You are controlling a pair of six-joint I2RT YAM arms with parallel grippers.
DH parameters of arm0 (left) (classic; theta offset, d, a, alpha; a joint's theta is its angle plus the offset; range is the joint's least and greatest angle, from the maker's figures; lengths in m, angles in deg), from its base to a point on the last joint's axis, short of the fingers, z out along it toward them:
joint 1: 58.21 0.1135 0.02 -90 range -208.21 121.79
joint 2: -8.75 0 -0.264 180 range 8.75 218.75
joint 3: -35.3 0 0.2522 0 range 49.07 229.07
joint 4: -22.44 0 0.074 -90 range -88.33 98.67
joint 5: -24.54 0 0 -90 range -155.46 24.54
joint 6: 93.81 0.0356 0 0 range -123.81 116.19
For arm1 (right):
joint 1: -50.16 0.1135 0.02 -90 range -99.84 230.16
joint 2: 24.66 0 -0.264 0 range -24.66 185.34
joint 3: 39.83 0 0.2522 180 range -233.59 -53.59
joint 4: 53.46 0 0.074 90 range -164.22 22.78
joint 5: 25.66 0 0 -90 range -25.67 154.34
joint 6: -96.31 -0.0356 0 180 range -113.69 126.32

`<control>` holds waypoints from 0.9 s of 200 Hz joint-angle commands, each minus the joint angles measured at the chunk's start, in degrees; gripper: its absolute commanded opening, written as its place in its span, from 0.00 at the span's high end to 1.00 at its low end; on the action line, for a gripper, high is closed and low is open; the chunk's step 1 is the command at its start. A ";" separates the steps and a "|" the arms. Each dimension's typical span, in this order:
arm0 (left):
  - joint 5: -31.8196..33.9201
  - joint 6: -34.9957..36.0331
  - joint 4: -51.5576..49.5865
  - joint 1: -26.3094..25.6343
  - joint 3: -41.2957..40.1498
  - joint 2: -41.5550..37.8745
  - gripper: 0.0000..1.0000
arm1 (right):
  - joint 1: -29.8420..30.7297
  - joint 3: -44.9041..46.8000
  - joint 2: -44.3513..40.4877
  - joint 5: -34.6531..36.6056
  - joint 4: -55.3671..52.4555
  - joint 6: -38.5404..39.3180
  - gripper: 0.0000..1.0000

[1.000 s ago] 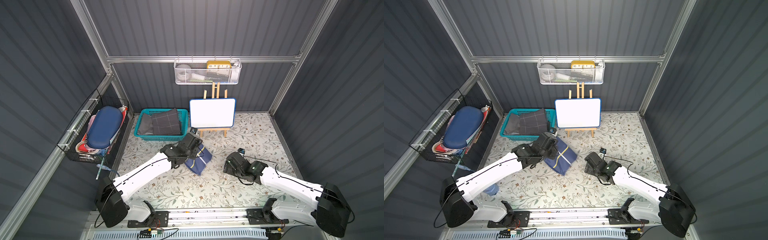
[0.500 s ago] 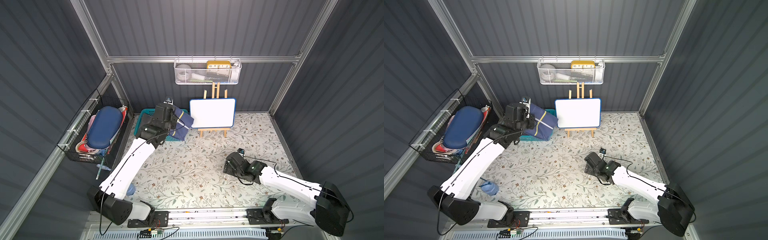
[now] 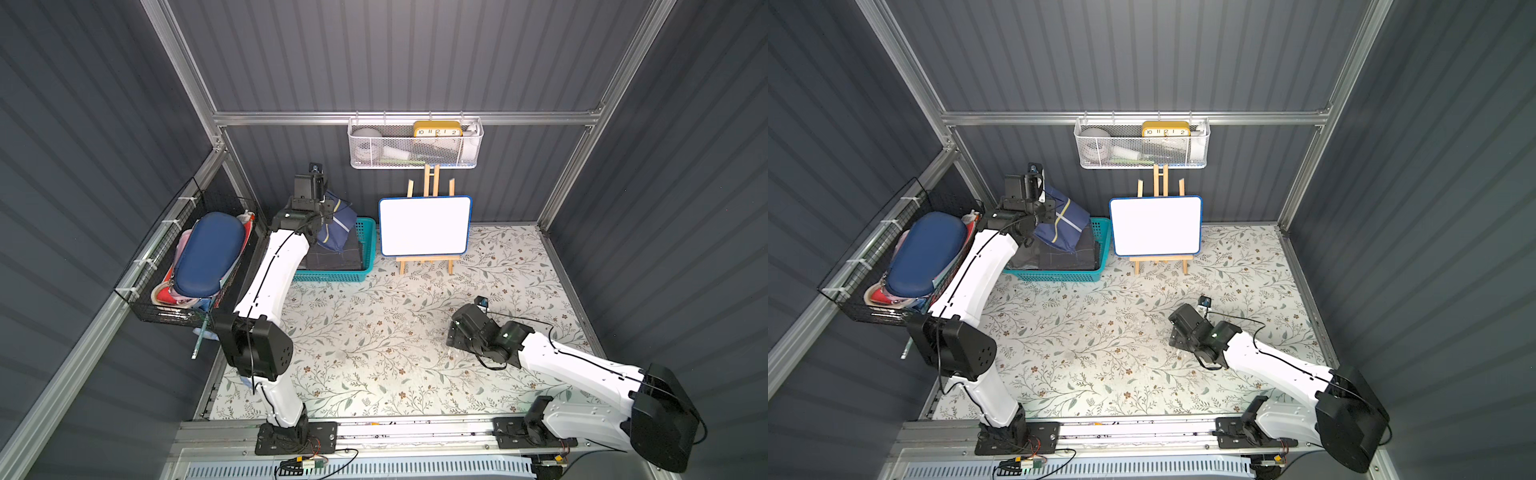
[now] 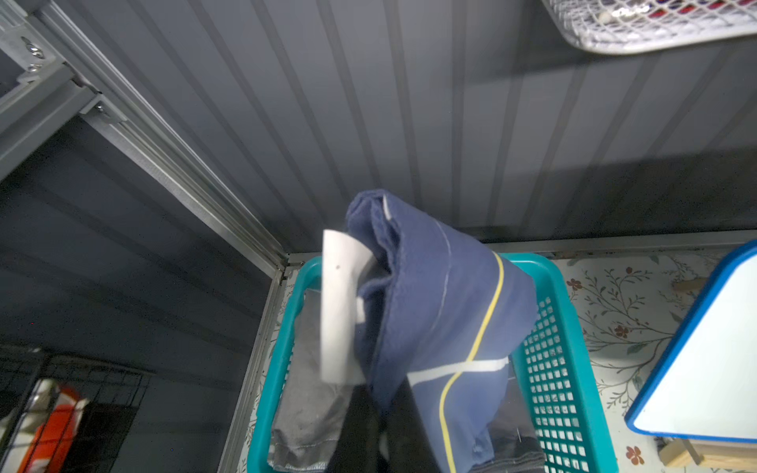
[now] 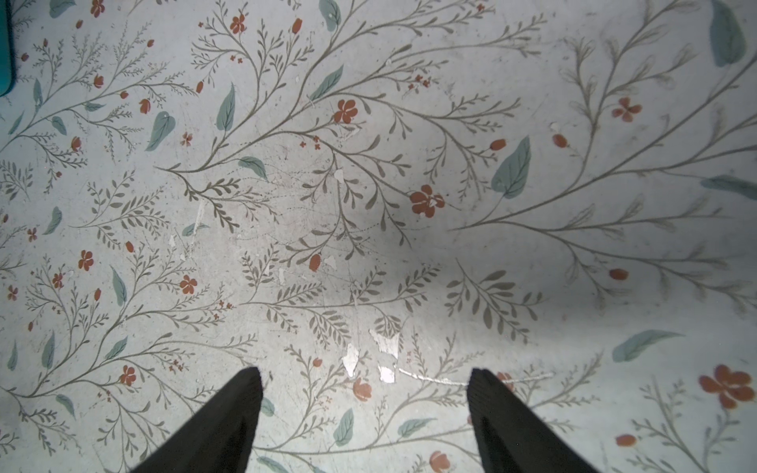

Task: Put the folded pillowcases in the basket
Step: Place the pillowcase in the basket.

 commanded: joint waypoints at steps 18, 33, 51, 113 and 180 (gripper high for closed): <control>-11.38 -4.90 -3.06 1.62 5.15 4.43 1.00 | -0.18 0.04 3.28 1.17 -0.17 0.59 0.16; -14.88 -6.89 -2.98 2.65 4.23 5.11 1.00 | -0.18 -0.14 4.10 1.17 -0.15 0.53 0.16; -19.11 -9.42 -2.97 4.68 2.37 6.12 1.00 | -0.18 -0.45 4.92 1.03 -0.07 0.68 0.16; -20.33 -8.61 -4.91 11.29 0.71 13.16 1.00 | -0.18 -0.83 5.80 1.26 -0.24 0.81 0.16; -16.89 -7.07 -7.60 14.07 5.00 21.67 1.00 | -0.18 -1.26 6.48 0.67 -0.22 0.53 0.16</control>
